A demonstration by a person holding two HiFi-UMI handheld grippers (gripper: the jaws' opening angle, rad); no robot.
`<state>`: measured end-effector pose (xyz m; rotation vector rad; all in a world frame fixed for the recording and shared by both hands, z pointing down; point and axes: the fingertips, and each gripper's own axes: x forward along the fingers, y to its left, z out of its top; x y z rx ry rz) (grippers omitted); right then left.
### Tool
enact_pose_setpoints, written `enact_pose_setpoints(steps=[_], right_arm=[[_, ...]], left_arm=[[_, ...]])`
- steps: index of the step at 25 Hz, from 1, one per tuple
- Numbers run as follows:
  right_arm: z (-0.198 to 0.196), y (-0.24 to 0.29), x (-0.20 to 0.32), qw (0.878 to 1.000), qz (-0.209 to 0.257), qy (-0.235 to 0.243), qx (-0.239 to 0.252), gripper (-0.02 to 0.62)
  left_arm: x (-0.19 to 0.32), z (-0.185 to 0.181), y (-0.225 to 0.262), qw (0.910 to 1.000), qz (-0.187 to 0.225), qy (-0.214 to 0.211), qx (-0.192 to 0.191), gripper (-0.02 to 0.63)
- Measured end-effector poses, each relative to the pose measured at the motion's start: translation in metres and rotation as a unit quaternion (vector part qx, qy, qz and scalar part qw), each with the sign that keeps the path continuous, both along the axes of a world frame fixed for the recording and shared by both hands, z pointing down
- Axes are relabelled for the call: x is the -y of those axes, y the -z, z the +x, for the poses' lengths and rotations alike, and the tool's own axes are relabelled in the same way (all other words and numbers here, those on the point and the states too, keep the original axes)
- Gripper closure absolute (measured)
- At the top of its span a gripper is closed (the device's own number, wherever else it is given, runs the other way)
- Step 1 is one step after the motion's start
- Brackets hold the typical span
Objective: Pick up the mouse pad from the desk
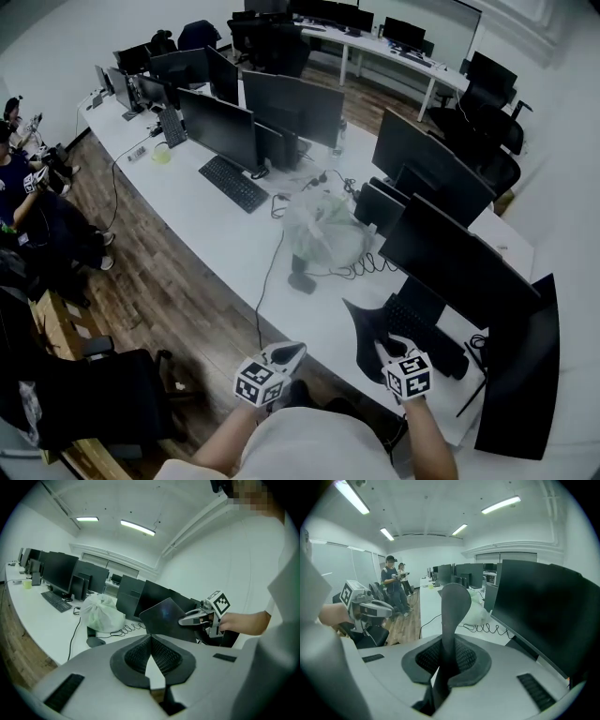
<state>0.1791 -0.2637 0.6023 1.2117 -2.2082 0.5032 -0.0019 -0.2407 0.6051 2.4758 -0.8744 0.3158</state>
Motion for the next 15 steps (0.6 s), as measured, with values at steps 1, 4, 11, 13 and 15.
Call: enact_pose_setpoints(steps=[1,4,11,13,15], right_arm=[[0.003,0.006,-0.005,1.0,0.005,-0.001,0.004,0.551],[0.012,0.025,-0.021,1.0,0.022,-0.001,0.017,0.551],[0.038,0.068,-0.07,0.997,0.059,0.007,0.043,0.551],[0.048,0.079,-0.085,0.996,0.073,0.004,0.051,0.551],[0.058,0.089,-0.101,0.994,0.087,-0.002,0.06,0.551]], left_arm=[[-0.003,0.003,0.005,1.0,0.001,0.002,-0.004,0.591],[-0.017,0.016,0.024,0.9997,0.008,0.007,-0.02,0.591],[-0.059,0.044,0.057,0.9989,0.027,0.024,-0.031,0.591],[-0.072,0.049,0.062,0.9986,0.033,0.03,-0.03,0.591],[-0.087,0.052,0.068,0.9982,0.036,0.036,-0.03,0.591]])
